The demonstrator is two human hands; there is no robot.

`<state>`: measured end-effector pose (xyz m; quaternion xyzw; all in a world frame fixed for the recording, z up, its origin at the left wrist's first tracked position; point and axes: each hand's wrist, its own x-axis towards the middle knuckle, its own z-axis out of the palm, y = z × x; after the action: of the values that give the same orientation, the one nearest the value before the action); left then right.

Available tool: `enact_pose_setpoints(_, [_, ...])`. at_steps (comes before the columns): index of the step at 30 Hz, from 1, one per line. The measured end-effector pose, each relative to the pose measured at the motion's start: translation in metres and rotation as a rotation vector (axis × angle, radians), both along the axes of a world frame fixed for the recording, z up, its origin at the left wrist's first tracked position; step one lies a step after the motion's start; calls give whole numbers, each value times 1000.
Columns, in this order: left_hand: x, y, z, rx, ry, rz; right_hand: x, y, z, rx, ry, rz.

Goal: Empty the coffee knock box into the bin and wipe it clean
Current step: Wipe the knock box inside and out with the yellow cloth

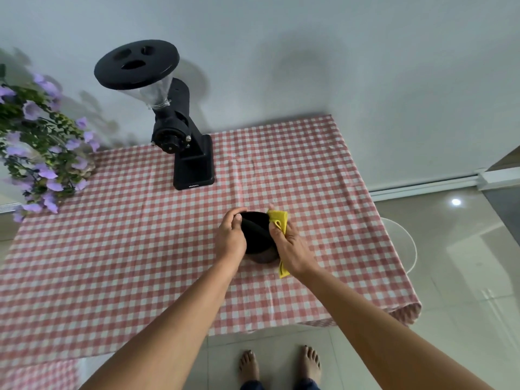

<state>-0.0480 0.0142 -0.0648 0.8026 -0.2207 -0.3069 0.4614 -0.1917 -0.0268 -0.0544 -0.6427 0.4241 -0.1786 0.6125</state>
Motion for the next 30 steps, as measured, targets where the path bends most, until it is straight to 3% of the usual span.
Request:
enact_pose_setpoints(3, [5, -2, 1, 26, -40, -3, 1, 5, -5, 3, 56, 91])
enact_pose_setpoints(10, [-3, -2, 2, 32, -55, 42, 4, 3, -3, 269, -77, -115])
enact_pose_setpoints(18, [-4, -3, 13, -35, 41, 150, -2, 0, 6, 328, -186, -142])
enact_pose_setpoints(21, [-5, -5, 19, -53, 77, 157, -1, -7, 8, 320, -91, -219])
enact_pose_setpoints(30, [2, -15, 31, -24, -31, 115, 3, -3, 17, 204, -242, -95])
